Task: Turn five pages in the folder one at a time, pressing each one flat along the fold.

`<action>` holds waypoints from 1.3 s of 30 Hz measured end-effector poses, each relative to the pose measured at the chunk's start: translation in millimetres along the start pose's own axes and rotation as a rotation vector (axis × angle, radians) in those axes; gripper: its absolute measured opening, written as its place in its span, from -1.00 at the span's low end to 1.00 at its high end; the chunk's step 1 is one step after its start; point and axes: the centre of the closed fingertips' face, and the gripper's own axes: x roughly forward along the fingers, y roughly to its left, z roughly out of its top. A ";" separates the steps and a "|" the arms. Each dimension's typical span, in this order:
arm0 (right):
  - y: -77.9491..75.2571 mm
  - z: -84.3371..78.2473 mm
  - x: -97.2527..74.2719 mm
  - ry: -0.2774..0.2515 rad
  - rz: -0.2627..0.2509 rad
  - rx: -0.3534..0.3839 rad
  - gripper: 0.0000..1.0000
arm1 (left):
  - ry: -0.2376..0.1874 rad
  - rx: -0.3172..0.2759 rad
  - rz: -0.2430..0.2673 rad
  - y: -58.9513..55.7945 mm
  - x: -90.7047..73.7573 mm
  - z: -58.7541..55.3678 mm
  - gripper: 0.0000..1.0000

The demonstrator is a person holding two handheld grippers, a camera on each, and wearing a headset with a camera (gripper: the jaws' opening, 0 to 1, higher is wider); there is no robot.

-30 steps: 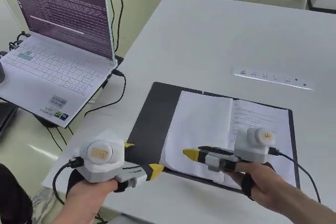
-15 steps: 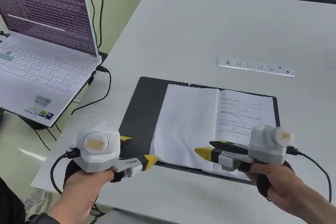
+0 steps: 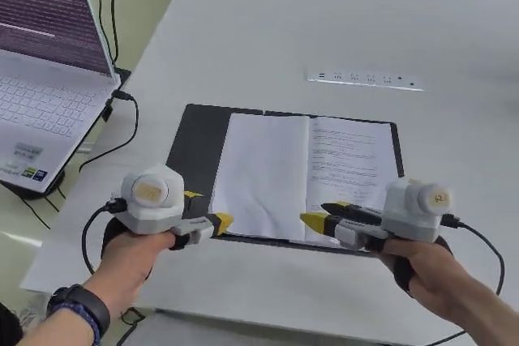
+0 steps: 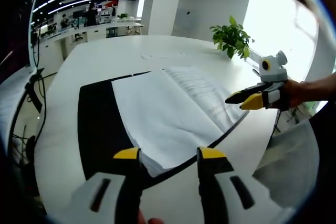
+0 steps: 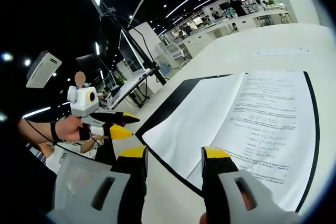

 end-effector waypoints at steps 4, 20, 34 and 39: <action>-4.3 -2.5 -7.5 -0.009 -0.017 0.011 -0.21 | 0.013 0.007 -0.006 -3.9 8.5 0.0 -0.27; -13.0 -11.6 -21.7 -0.022 -0.054 0.059 -0.24 | 0.095 -0.033 0.026 4.6 29.4 -33.0 -0.73; -11.4 -18.2 -19.7 0.001 -0.040 0.057 -0.27 | 0.139 0.016 0.120 22.5 33.7 -55.1 -1.00; -12.9 -18.0 -14.5 0.005 -0.028 0.067 -0.43 | 0.107 0.033 0.127 23.7 32.0 -57.4 -1.00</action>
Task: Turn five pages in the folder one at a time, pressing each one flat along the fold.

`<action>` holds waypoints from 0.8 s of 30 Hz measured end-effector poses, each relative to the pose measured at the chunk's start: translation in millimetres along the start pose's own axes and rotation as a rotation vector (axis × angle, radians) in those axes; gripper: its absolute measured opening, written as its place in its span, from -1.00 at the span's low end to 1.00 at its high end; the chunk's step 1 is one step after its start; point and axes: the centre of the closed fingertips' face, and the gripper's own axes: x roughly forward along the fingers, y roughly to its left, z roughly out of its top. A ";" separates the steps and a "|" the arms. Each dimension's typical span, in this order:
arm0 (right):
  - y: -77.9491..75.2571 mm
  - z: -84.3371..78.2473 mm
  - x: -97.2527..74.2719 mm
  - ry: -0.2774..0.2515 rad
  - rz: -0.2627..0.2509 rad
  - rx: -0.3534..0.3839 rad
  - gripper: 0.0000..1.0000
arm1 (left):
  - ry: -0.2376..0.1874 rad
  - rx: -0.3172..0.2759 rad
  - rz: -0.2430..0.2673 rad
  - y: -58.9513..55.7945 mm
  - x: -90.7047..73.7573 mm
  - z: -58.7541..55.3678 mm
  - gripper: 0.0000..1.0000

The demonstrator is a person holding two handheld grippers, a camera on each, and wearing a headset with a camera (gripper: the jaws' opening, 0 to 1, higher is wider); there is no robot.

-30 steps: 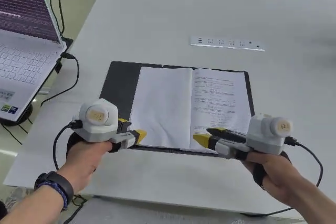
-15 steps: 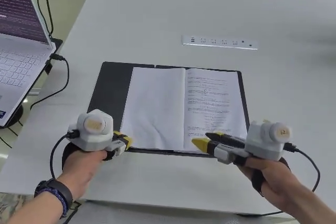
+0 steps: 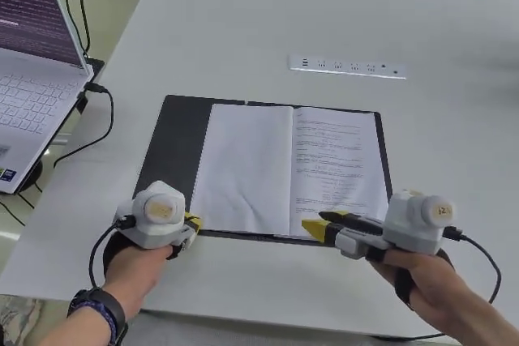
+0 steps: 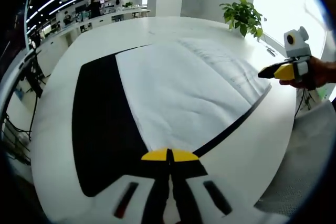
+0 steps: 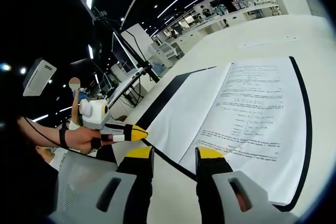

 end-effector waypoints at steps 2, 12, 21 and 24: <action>0.6 0.6 2.5 0.002 0.003 -0.003 -0.45 | -0.005 0.003 0.001 0.6 1.3 0.2 -1.00; -7.7 12.1 24.1 0.012 0.018 -0.003 -0.52 | -0.016 -0.031 0.004 2.2 2.8 -1.0 -1.00; -30.5 30.9 48.1 -0.019 -0.008 0.071 -0.80 | -0.029 -0.025 0.026 2.1 3.2 -1.3 -1.00; -36.5 33.9 54.0 -0.031 -0.012 0.098 -0.83 | -0.027 -0.026 0.023 2.3 4.0 -1.3 -1.00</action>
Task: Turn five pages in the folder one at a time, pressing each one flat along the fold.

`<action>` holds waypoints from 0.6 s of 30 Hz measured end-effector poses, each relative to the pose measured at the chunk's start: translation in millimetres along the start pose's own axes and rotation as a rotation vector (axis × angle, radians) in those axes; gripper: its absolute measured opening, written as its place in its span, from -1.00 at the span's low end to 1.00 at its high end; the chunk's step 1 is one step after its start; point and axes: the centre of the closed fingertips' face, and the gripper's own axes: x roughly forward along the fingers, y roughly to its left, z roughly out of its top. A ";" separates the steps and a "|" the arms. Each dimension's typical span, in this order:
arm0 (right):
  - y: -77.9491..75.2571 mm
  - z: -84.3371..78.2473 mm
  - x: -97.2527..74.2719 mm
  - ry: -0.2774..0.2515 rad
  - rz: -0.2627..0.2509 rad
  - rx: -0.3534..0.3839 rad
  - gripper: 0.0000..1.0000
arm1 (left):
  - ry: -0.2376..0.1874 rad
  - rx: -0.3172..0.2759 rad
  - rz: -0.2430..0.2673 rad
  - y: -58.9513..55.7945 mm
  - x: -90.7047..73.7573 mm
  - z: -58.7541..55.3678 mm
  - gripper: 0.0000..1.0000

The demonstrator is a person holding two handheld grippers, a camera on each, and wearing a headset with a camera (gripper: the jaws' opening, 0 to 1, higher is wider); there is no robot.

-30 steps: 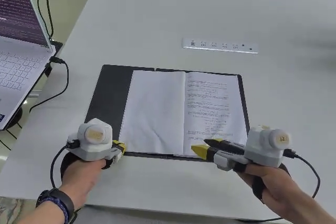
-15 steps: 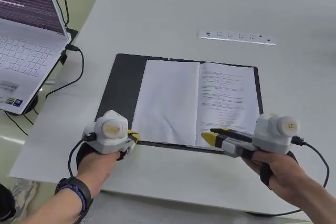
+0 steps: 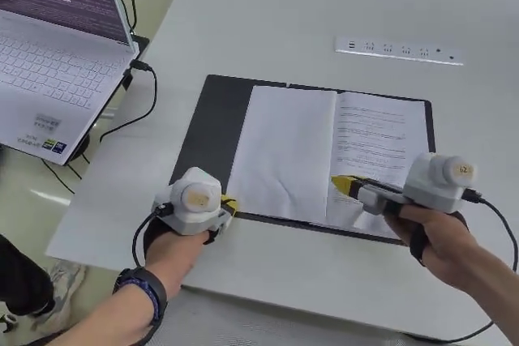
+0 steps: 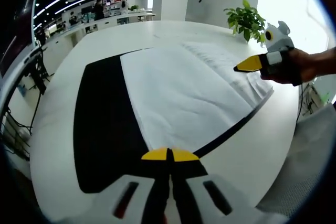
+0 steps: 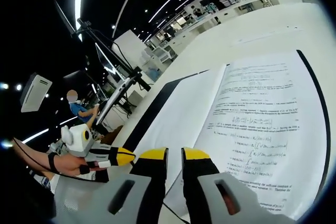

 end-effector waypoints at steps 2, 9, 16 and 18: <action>-1.4 1.9 3.7 -0.002 0.000 0.003 -0.85 | 0.000 -0.005 -0.002 -0.6 -0.2 -0.3 -1.00; 3.3 12.9 17.3 -0.011 0.002 0.022 -0.95 | -0.030 -0.030 0.007 1.3 0.7 -0.3 -1.00; 0.5 16.4 23.9 -0.020 -0.037 0.027 -1.00 | -0.036 -0.043 0.012 2.5 2.4 -0.6 -1.00; -0.6 19.2 24.6 -0.033 -0.042 0.030 -1.00 | -0.042 -0.046 0.013 2.4 2.3 -0.6 -1.00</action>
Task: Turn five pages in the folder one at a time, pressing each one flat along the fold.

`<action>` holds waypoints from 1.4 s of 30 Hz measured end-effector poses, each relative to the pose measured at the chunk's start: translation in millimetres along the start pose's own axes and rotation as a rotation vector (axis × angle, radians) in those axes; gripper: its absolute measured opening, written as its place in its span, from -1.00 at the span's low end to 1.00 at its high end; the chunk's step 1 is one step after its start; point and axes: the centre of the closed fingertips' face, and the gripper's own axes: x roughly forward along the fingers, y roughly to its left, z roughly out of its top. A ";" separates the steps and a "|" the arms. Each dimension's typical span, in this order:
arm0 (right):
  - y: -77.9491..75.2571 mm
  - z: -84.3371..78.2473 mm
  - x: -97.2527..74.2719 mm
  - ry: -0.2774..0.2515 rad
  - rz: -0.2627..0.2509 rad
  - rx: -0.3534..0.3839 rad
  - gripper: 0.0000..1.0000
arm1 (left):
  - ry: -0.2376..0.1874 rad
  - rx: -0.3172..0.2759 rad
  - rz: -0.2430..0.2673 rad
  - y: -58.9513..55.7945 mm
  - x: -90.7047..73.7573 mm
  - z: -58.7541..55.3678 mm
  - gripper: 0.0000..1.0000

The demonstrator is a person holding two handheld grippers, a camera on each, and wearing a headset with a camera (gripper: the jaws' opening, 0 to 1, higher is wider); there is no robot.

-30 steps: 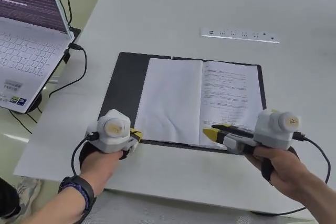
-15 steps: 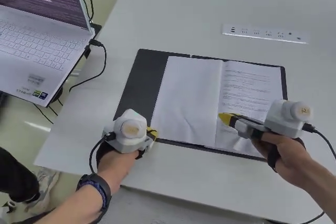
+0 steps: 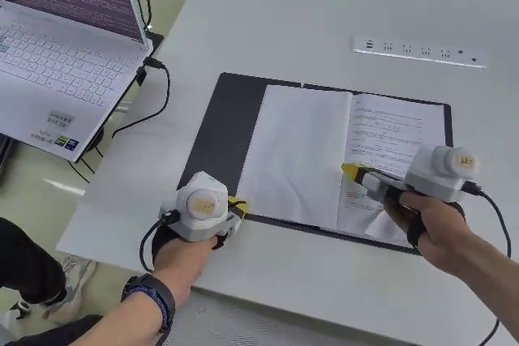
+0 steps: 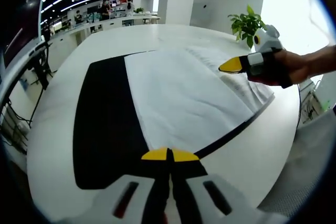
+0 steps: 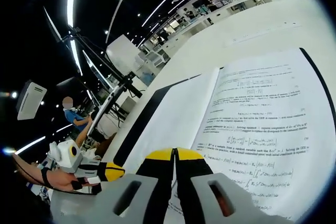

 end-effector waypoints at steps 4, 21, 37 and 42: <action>0.0 3.6 7.4 -0.006 0.006 0.020 -1.00 | -0.013 -0.014 -0.002 -0.4 -0.5 0.3 -1.00; -12.2 6.5 19.3 -0.047 0.015 0.060 -1.00 | -0.016 -0.020 -0.010 -1.1 1.4 1.1 -1.00; -33.1 53.2 44.3 -0.175 -0.015 0.150 -1.00 | -0.006 -0.031 -0.011 -2.2 -0.8 2.1 -1.00; -37.6 64.4 48.4 -0.213 -0.030 0.223 -1.00 | -0.001 -0.029 -0.015 -3.3 -3.1 2.9 -1.00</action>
